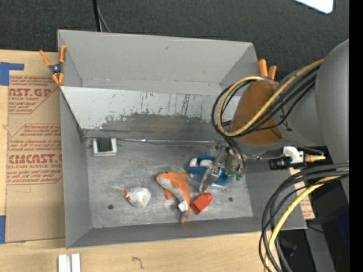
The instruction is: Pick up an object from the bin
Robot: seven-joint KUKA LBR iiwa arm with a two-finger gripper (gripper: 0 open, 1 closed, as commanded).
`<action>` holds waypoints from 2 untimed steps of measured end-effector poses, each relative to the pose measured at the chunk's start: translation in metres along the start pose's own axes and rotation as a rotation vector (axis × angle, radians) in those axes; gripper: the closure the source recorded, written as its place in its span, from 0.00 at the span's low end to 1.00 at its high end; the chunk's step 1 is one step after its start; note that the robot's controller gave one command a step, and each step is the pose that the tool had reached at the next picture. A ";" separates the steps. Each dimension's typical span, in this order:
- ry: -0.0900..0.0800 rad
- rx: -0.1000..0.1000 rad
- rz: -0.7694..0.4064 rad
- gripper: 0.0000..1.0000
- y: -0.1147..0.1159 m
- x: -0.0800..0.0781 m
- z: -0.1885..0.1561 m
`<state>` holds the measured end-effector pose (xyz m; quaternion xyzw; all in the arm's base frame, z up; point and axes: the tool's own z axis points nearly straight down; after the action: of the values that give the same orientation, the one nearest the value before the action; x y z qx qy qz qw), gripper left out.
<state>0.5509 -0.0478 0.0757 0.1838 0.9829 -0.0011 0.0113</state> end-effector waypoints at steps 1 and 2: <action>0.013 0.003 -0.002 1.00 0.000 0.003 -0.005; 0.029 0.005 -0.003 1.00 -0.001 0.006 -0.022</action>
Offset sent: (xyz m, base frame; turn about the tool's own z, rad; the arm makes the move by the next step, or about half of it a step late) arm -0.0001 0.0000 0.0496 0.0000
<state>0.5450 -0.0462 0.0973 0.1825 0.9832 -0.0009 -0.0033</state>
